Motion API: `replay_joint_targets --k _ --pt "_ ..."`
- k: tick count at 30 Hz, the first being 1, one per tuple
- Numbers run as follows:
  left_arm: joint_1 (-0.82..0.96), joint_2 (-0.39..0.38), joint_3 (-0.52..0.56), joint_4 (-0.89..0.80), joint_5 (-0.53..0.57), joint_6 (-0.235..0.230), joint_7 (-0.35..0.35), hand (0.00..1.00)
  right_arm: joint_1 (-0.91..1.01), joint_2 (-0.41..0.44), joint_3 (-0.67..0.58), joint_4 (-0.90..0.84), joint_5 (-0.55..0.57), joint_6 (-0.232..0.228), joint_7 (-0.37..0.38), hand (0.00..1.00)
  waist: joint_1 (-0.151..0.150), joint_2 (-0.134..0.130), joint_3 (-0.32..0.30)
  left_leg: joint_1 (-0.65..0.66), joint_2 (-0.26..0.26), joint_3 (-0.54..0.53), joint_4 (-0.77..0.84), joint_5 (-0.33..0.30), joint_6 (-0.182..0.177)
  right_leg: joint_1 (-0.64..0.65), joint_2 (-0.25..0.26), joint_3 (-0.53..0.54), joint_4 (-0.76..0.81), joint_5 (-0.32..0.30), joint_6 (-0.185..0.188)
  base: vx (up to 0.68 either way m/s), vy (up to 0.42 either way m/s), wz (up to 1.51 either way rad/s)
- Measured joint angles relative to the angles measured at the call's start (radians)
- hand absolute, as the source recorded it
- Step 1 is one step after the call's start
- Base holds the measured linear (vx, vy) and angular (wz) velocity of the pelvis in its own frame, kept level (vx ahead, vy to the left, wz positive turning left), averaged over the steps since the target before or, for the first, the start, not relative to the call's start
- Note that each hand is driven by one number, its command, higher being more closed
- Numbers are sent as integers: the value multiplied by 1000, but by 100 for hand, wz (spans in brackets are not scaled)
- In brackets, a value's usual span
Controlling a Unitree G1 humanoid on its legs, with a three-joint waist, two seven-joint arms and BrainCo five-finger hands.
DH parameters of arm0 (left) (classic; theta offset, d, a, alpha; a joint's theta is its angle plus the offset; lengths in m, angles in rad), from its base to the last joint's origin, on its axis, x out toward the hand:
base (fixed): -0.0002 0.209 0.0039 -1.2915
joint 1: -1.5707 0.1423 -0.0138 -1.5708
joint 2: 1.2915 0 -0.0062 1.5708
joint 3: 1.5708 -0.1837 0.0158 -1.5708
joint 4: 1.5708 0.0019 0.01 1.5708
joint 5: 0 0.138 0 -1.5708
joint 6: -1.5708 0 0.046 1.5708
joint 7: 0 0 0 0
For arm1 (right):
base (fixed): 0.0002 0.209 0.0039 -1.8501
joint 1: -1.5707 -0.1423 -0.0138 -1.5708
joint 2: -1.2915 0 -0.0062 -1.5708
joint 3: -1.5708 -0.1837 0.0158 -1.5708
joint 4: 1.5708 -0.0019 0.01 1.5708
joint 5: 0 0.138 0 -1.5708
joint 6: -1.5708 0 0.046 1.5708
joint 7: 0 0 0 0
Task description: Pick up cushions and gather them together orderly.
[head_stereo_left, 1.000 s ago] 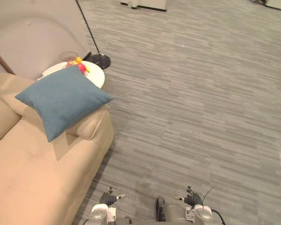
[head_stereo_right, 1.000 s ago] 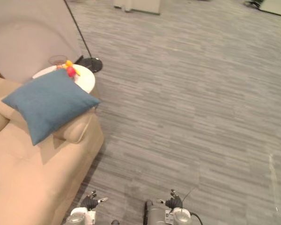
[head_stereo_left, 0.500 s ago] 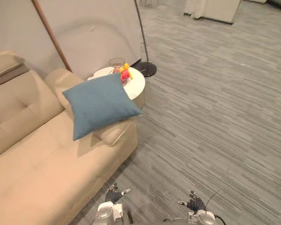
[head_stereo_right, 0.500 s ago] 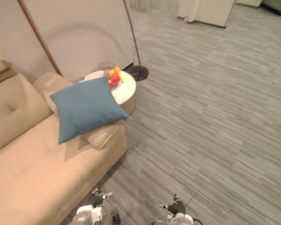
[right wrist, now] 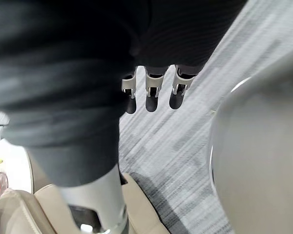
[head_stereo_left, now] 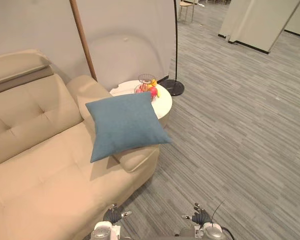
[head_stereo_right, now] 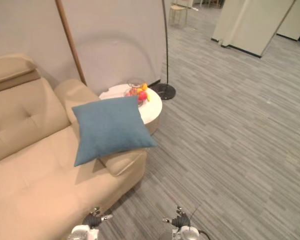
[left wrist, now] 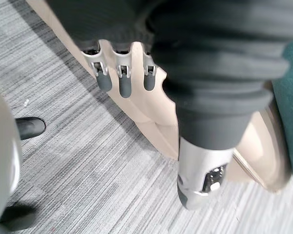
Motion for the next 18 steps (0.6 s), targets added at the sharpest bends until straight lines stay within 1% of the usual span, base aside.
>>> replay_joint_targets --k 1,2,3,4,5,6,7,8,9,10,11,12,13,14,16,17,18 --pt "1 2 0 2 0 0 0 0 4 -1 0 2 0 1 -1 0 -1 -4 -2 2 12 -25 11 -12 -22 4 32 59 -113 71 4 227 -229 62" --pt "3 12 1 4 0 -1 0 0 16 5 0 8 0 2 0 0 -5 -35 -11 3 -3 -52 15 -29 -49 4 24 114 -184 165 -2 270 -293 69" --pt "2 15 2 7 0 -1 0 0 23 6 0 11 0 3 0 0 -8 -47 -12 12 -6 -63 16 -37 -60 5 18 120 -168 210 -12 254 -277 58" --pt "0 0 17 18 1 -2 0 0 23 -2 -4 8 4 2 -1 0 -9 -21 -15 22 25 -78 20 -43 -70 11 33 80 -130 173 -30 254 -277 49" --pt "1 -21 23 18 3 -2 1 0 21 -15 -6 5 5 2 -1 0 -11 4 -13 24 46 -94 31 -55 -88 23 48 55 -124 148 -38 258 -250 42" --pt "0 -31 24 18 6 -2 0 0 21 -19 -6 3 6 2 -1 0 -12 11 -12 26 54 -101 40 -58 -93 29 54 41 -122 136 -45 237 -222 48" --pt "-2 -40 38 18 16 -3 -1 0 20 -19 -6 3 9 2 -1 0 -13 21 -13 12 67 -104 84 -60 -98 48 60 17 -121 114 -55 214 -208 59" --pt "-4 -48 59 8 16 -3 -1 0 24 -16 -6 2 10 2 -1 0 -14 16 -8 -27 81 -101 188 -70 -114 83 62 1 -130 99 -65 201 -219 65" --pt "-4 -51 65 0 16 -3 -1 0 26 -16 -6 1 10 2 -1 0 -13 9 -2 -54 92 -100 259 -76 -124 101 63 -12 -136 95 -68 191 -244 56" --pt "-3 -60 90 -31 16 -3 -1 0 28 -15 -4 0 10 3 -1 0 -3 9 10 -120 121 -88 432 -84 -138 145 71 -26 -143 83 -80 128 -171 21" --pt "1 -70 99 -48 16 -4 1 0 29 -17 -2 -1 10 3 -2 0 9 18 8 -154 154 -57 527 -86 -140 165 81 -41 -150 78 -89 108 -131 4" --pt "7 -70 99 -50 16 -5 0 0 28 -16 -2 -1 10 3 -2 0 10 21 7 -159 167 -32 542 -86 -137 174 86 -39 -155 75 -92 91 -27 -15" --pt "6 -70 97 -48 17 -4 -1 0 25 -13 -2 -2 11 2 -2 0 8 20 7 -160 173 6 510 -89 -131 183 83 -32 -161 70 -89 169 18 -13" --pt "5 -71 92 -47 17 -3 -1 0 24 -12 -5 -2 11 2 -2 0 5 18 7 -158 168 27 438 -97 -117 186 73 -23 -169 70 -87 179 46 -7" --pt "1 -71 85 -46 17 -3 -1 0 21 -12 -16 -2 11 3 -2 0 4 14 10 -158 150 36 306 -95 -112 180 52 -12 -171 73 -77 117 100 -1" --pt "-2 -71 75 -45 17 -3 -1 0 23 -13 -31 0 11 3 -2 0 4 15 11 -156 135 28 201 -63 -101 178 42 -5 -171 75 -64 136 193 -16" --pt "-5 -68 51 -41 18 -5 -1 0 25 -19 -39 5 11 5 -3 0 10 17 9 -133 99 11 122 1 -132 176 34 25 -178 83 -41 141 190 -12"
